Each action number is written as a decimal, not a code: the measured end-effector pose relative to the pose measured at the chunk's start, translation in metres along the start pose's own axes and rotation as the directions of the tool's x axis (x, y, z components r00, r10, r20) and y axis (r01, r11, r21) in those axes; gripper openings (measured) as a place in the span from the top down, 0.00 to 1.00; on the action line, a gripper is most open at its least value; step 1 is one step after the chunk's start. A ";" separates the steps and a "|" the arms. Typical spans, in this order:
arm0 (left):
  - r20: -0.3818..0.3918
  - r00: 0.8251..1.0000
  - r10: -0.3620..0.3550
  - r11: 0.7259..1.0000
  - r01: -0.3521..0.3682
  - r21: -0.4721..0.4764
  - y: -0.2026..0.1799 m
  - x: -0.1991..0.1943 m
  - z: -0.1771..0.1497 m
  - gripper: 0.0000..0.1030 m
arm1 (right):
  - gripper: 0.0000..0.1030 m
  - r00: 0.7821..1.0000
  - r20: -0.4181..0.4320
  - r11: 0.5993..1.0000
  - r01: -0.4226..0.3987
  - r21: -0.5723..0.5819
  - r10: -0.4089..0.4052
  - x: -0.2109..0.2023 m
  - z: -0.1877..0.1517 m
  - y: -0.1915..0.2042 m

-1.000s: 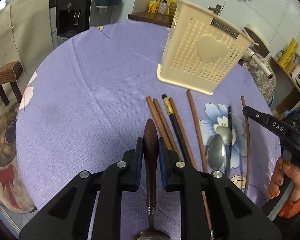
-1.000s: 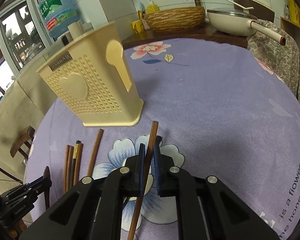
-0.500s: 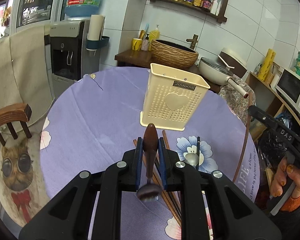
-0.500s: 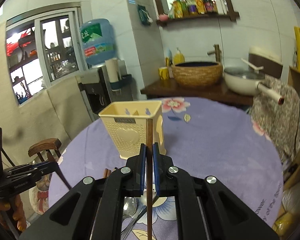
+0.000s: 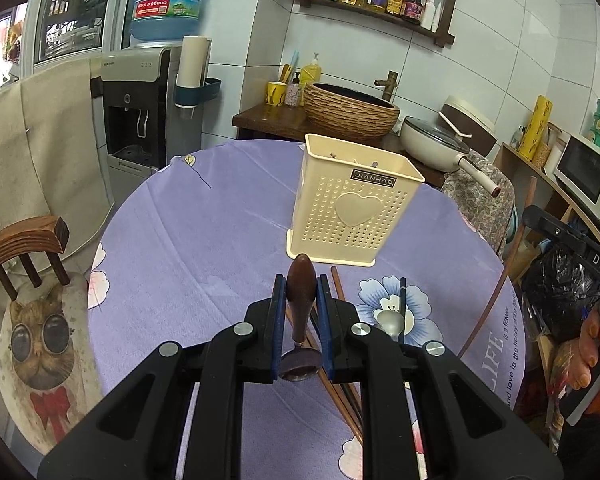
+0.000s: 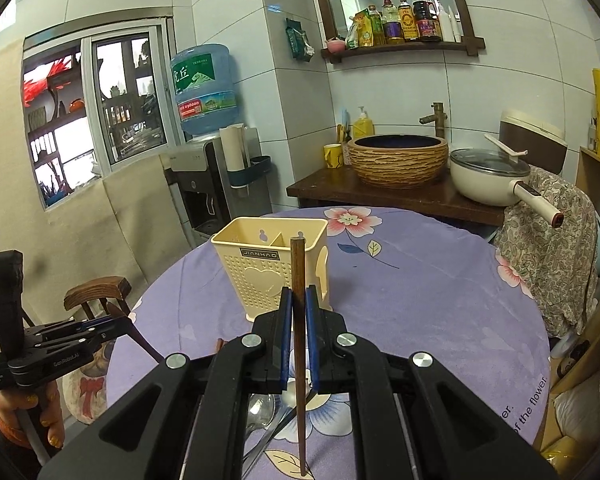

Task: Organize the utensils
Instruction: 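Lift and carry the spoon and chopstick over the cream utensil holder with both tools, then lower the spoon and chopstick into the holder and open both tools, then move both tools back to the remaining chopsticks and spoons, then grasp a black chopstick with the right tool while the left tool grasps a brown chopstick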

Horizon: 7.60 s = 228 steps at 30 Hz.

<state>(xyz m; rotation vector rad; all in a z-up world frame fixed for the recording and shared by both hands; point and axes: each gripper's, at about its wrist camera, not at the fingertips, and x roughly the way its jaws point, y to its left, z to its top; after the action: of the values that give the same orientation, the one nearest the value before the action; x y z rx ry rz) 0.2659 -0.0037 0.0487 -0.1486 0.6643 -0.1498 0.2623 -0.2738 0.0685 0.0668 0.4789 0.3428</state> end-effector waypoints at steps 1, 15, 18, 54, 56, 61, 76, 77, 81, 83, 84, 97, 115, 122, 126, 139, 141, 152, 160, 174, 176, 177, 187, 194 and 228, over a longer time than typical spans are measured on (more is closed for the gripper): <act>-0.001 1.000 -0.001 1.000 0.001 -0.001 0.001 0.000 0.001 0.85 | 0.93 1.000 -0.001 1.000 0.000 -0.002 0.000 -0.001 0.001 0.000; 0.032 0.999 -0.029 1.000 0.029 0.013 0.002 -0.018 0.043 0.85 | 0.93 0.999 0.016 0.999 -0.033 -0.015 0.033 -0.008 0.041 0.010; 0.048 0.998 -0.043 0.999 0.042 0.030 -0.005 -0.028 0.071 0.85 | 0.93 0.999 0.031 0.999 -0.038 -0.025 0.039 -0.009 0.065 0.015; 0.178 0.984 0.009 1.000 -0.008 -0.005 -0.062 0.045 0.209 0.85 | 0.93 0.989 0.109 0.993 0.092 0.069 -0.100 0.079 0.133 0.003; 0.201 0.980 0.011 1.000 -0.009 -0.009 -0.065 0.040 0.217 0.85 | 0.93 0.990 0.101 0.993 0.091 0.070 -0.098 0.082 0.133 0.003; 0.175 0.984 0.031 1.000 -0.030 -0.009 -0.066 0.060 0.214 0.85 | 0.93 0.993 0.074 0.995 0.092 0.047 -0.096 0.091 0.123 0.008; -0.019 0.998 0.060 0.998 -0.060 -0.004 -0.045 0.143 0.146 0.85 | 0.93 0.995 0.015 0.993 0.100 0.056 -0.101 0.111 0.099 0.001; -0.032 0.998 0.058 0.998 -0.058 -0.011 -0.044 0.147 0.144 0.85 | 0.94 0.995 0.011 0.993 0.101 0.060 -0.102 0.112 0.099 0.000; -0.059 0.996 0.061 0.998 -0.062 -0.018 -0.042 0.159 0.134 0.85 | 0.94 0.994 0.000 0.992 0.105 0.074 -0.105 0.115 0.094 -0.005; -0.062 0.997 0.046 0.999 -0.048 -0.025 -0.041 0.160 0.132 0.85 | 0.94 0.995 -0.002 0.992 0.104 0.067 -0.104 0.116 0.092 -0.005; -0.052 0.998 0.039 0.999 -0.041 -0.032 -0.040 0.158 0.132 0.85 | 0.94 0.995 -0.001 0.993 0.101 0.065 -0.101 0.116 0.092 -0.006; 0.080 0.996 -0.041 0.999 0.043 -0.032 -0.020 0.075 0.086 0.10 | 0.40 0.998 -0.031 0.997 0.059 0.049 -0.058 0.088 0.036 -0.014; -0.130 0.983 0.129 0.990 -0.134 -0.033 0.029 0.078 -0.066 0.25 | 0.44 0.967 -0.238 0.996 0.085 -0.012 -0.085 0.086 -0.096 0.013; -0.131 0.981 0.145 0.984 -0.156 -0.081 0.039 0.069 -0.080 0.27 | 0.44 0.958 -0.287 0.997 -0.004 -0.083 -0.020 0.094 -0.113 0.050; -0.137 0.979 0.150 0.982 -0.163 -0.093 0.044 0.067 -0.083 0.27 | 0.44 0.952 -0.303 0.997 0.014 -0.080 -0.038 0.102 -0.115 0.055; -0.147 0.981 0.124 0.991 -0.130 -0.027 0.020 0.095 -0.058 0.29 | 0.44 0.939 -0.313 0.987 0.159 0.020 -0.145 0.114 -0.101 0.003; -0.152 0.980 0.126 0.992 -0.128 -0.003 0.013 0.103 -0.053 0.29 | 0.44 0.938 -0.314 0.986 0.163 0.030 -0.145 0.114 -0.102 -0.002; -0.192 0.961 0.199 0.980 -0.189 0.068 0.000 0.136 -0.056 0.35 | 0.45 0.939 -0.307 0.985 0.170 0.016 -0.157 0.113 -0.100 -0.007; -0.202 0.957 0.209 0.978 -0.205 0.041 0.017 0.131 -0.061 0.38 | 0.44 0.933 -0.314 0.982 0.189 0.006 -0.178 0.116 -0.096 -0.014; -0.233 0.955 0.184 0.982 -0.191 -0.007 0.019 0.137 -0.055 0.45 | 0.72 0.897 -0.406 0.970 0.227 0.083 -0.176 0.153 -0.092 -0.024; -0.236 0.953 0.189 0.981 -0.195 -0.001 0.018 0.138 -0.054 0.48 | 0.77 0.894 -0.404 0.966 0.246 0.077 -0.195 0.158 -0.090 -0.025; -0.237 0.953 0.191 0.981 -0.195 0.005 0.018 0.139 -0.053 0.49 | 0.78 0.891 -0.408 0.966 0.249 0.077 -0.197 0.161 -0.089 -0.025; -0.235 0.946 0.224 0.975 -0.218 0.052 0.016 0.144 -0.051 0.64 | 0.87 0.884 -0.420 0.973 0.232 0.011 -0.206 0.178 -0.087 -0.017; -0.244 0.943 0.226 0.974 -0.219 0.060 0.018 0.148 -0.047 0.70 | 0.89 0.881 -0.436 0.976 0.217 0.030 -0.182 0.185 -0.085 -0.020; -0.207 0.969 0.135 0.990 -0.138 0.001 0.019 0.144 -0.026 0.93 | 0.93 0.955 -0.292 0.977 0.105 0.187 -0.047 0.161 -0.069 -0.021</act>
<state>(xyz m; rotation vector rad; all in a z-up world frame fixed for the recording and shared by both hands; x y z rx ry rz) 0.3634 -0.0138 -0.0622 -0.1006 0.8801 -0.0275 0.3709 -0.2403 -0.0665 0.1960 0.8012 0.2275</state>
